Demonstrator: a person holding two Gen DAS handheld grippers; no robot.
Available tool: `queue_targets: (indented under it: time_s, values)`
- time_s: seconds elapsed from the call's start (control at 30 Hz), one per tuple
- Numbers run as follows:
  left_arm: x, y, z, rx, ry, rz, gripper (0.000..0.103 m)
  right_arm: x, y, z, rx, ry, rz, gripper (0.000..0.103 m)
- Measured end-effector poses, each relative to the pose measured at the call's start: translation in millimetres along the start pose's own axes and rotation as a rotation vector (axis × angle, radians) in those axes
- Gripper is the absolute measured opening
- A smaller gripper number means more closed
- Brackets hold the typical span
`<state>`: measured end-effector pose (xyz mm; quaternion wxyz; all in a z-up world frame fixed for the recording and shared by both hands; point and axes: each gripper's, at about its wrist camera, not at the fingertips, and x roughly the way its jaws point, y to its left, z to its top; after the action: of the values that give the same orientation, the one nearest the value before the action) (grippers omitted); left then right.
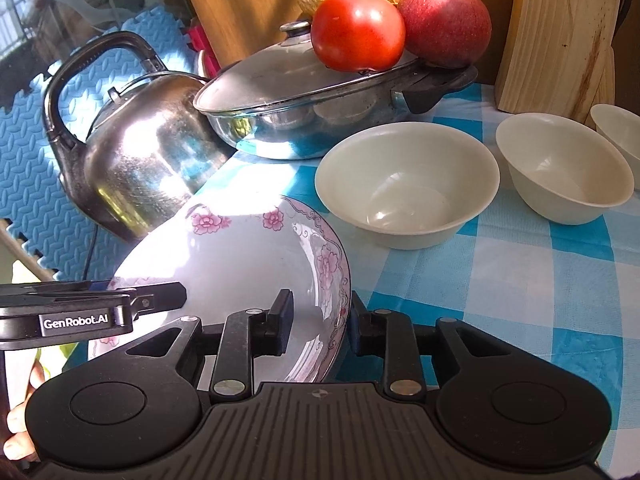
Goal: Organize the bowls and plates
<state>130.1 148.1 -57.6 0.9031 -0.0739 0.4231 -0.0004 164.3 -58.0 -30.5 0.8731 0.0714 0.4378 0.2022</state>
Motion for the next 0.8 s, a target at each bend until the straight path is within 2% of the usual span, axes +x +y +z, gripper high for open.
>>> queue_targets:
  time_s: [0.03, 0.27, 0.47, 0.8]
  values:
    - [2, -4, 1, 0.015, -0.002, 0.012, 0.048, 1, -1, 1, 0.002, -0.004, -0.002, 0.036]
    - [-5, -8, -3, 0.0, -0.002, 0.011, 0.048, -4, -4, 0, 0.045, -0.001, 0.004, 0.036]
    - [-24, -11, 0, 0.013, -0.073, 0.002, 0.048, -22, -3, 2, 0.057, -0.037, 0.024, 0.036]
    - [-34, -27, -1, 0.034, -0.072, -0.066, 0.048, -52, -12, -1, 0.083, -0.081, -0.016, 0.036]
